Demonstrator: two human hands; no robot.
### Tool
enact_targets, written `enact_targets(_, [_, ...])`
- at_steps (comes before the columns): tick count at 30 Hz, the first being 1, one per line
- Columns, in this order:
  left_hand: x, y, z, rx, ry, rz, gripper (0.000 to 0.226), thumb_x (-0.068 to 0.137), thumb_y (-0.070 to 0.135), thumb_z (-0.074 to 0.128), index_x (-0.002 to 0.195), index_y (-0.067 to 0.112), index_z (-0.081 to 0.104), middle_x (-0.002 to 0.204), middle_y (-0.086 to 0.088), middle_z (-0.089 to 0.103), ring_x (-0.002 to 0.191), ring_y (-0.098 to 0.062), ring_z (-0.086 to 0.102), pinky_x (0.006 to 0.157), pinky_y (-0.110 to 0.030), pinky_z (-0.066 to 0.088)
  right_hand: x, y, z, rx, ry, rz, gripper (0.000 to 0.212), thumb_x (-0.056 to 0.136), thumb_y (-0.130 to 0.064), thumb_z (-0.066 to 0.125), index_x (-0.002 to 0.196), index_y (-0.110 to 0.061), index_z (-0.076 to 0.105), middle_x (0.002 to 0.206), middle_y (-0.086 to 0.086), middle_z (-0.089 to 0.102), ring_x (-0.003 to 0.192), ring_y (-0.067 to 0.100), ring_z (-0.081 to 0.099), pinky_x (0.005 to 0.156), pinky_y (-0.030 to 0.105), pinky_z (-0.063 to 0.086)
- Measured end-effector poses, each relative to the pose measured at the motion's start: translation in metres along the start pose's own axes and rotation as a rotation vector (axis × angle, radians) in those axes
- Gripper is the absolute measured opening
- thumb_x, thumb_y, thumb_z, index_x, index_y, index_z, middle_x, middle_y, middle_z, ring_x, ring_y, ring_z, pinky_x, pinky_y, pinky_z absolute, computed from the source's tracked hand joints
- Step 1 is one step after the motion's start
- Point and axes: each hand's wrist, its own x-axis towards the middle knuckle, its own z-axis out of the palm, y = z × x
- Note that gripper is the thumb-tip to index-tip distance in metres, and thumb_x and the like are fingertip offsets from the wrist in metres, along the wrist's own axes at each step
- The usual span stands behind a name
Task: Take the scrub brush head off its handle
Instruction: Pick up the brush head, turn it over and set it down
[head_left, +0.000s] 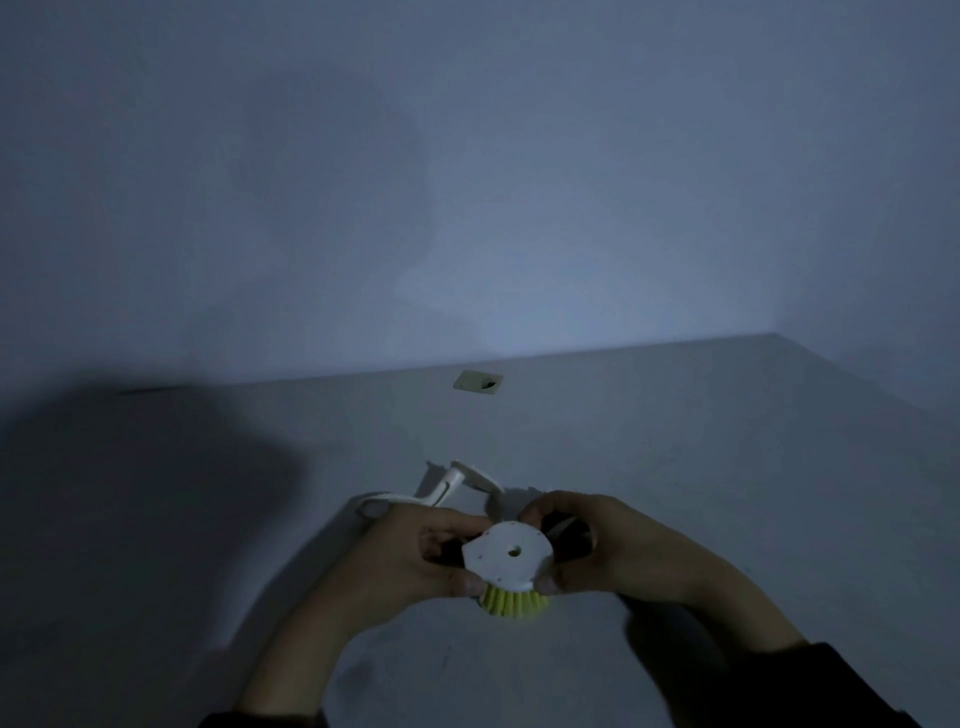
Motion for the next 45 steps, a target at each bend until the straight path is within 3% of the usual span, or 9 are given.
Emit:
enact_targets(6, [0.000,-0.004,-0.001,0.014,0.055,-0.024,0.053,0.070,-0.007,0.086,0.120,0.004,0.071,0.117,-0.015,0.075,0.112,-0.033,0.069,0.095,-0.051,0.056,0.001,0.001,0.001,0.016,0.036,-0.019,0.040,0.078,-0.023,0.090,0.113,-0.022,0.072,0.109,0.003,0.078,0.098,0.024,0.074,0.092,0.046,0.059])
enact_targets(14, [-0.001,-0.001,0.000,0.089,0.103,0.039,0.040,0.069,0.005,0.090,0.093,0.036,0.082,0.103,0.013,0.080,0.098,-0.011,0.075,0.079,-0.020,0.058,0.001,0.003,-0.001,0.002,0.052,-0.048,0.035,0.078,-0.023,0.090,0.110,-0.021,0.076,0.110,-0.005,0.078,0.099,0.008,0.073,0.091,0.032,0.058])
enact_targets(19, [-0.002,0.001,-0.001,0.147,0.140,0.073,0.038,0.074,0.003,0.086,0.090,0.037,0.082,0.098,0.014,0.080,0.095,-0.010,0.075,0.077,-0.020,0.058,0.002,0.005,-0.002,-0.010,0.060,-0.094,0.032,0.082,-0.026,0.087,0.112,-0.020,0.078,0.110,-0.006,0.079,0.096,0.001,0.073,0.082,0.014,0.054])
enact_targets(22, [-0.002,0.004,0.001,0.165,0.174,0.118,0.038,0.078,-0.002,0.081,0.087,0.035,0.083,0.094,0.009,0.081,0.089,-0.010,0.076,0.074,-0.022,0.058,0.003,0.008,-0.002,-0.040,0.115,-0.107,0.031,0.086,-0.033,0.083,0.112,-0.018,0.079,0.107,-0.004,0.081,0.093,0.002,0.074,0.082,0.024,0.059])
enact_targets(28, [-0.002,0.010,0.007,0.327,0.247,0.235,0.036,0.083,0.005,0.077,0.082,0.041,0.077,0.072,0.025,0.075,0.069,0.007,0.067,0.063,-0.012,0.050,0.002,0.006,0.008,0.149,0.119,-0.139,0.039,0.100,-0.043,0.059,0.067,-0.023,0.064,0.066,0.004,0.053,0.066,0.014,0.048,0.064,0.034,0.036])
enact_targets(31, [-0.003,0.008,0.005,0.341,0.259,0.236,0.039,0.087,0.007,0.074,0.080,0.045,0.076,0.075,0.023,0.077,0.071,0.005,0.068,0.066,-0.019,0.054,0.004,0.006,0.013,0.164,0.082,-0.120,0.045,0.103,-0.038,0.049,0.088,0.001,0.066,0.078,0.020,0.061,0.077,0.016,0.051,0.073,0.038,0.041])
enact_targets(36, [-0.002,0.009,0.006,0.321,0.238,0.189,0.020,0.083,0.021,0.064,0.080,0.036,0.077,0.071,0.011,0.072,0.069,0.007,0.060,0.062,-0.018,0.047,0.002,0.006,0.014,0.192,0.076,-0.088,0.017,0.110,-0.018,0.044,0.119,-0.019,0.059,0.103,0.031,0.064,0.081,0.023,0.051,0.075,0.041,0.041])
enact_targets(40, [-0.001,0.006,0.003,0.292,0.260,0.160,0.034,0.084,0.013,0.063,0.075,0.044,0.076,0.066,0.025,0.072,0.067,0.015,0.062,0.059,-0.008,0.045,0.000,0.008,0.013,0.220,-0.084,-0.131,0.058,0.102,-0.004,0.058,0.145,-0.035,0.034,0.125,0.026,0.063,0.094,0.036,0.064,0.082,0.041,0.046])
enact_targets(45, [0.001,0.001,0.002,0.294,0.264,0.136,0.065,0.091,-0.007,0.063,0.072,0.053,0.074,0.068,0.031,0.074,0.067,0.017,0.065,0.060,-0.005,0.047,0.002,0.008,0.015,0.167,-0.044,-0.103,0.078,0.086,-0.005,0.078,0.146,-0.031,0.035,0.127,0.015,0.065,0.111,0.047,0.065,0.089,0.060,0.054])
